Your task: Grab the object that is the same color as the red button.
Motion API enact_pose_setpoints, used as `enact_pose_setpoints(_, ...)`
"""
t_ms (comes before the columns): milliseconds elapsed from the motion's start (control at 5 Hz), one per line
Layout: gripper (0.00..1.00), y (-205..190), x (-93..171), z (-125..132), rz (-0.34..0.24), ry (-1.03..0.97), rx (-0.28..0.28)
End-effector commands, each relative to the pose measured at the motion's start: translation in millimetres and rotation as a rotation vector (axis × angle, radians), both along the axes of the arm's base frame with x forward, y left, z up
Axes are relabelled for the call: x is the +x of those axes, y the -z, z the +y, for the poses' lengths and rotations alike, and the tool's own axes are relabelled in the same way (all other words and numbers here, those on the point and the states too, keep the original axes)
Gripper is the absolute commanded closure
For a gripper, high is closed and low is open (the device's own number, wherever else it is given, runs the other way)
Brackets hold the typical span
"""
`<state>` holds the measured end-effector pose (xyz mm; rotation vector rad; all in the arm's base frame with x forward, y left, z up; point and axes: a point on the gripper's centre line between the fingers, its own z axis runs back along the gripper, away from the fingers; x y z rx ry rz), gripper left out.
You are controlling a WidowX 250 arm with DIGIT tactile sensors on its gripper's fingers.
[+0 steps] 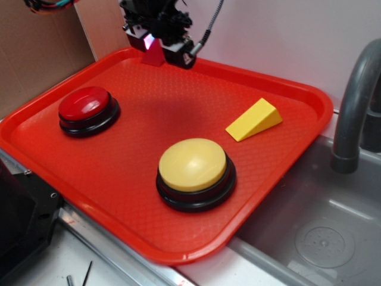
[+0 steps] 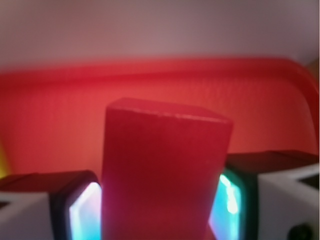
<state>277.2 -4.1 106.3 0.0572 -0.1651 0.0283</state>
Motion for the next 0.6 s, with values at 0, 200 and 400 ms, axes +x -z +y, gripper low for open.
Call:
enact_pose_setpoints(0,1.0,-63.3,-30.4,2.8,0.018,0.039,-0.073)
enact_pose_setpoints(200,1.0,-70.5,-55.1,-0.3,-0.003,0.066,-0.129)
enact_pose_setpoints(400,1.0,-67.6,-66.5,-9.8,0.035,0.075,-0.136)
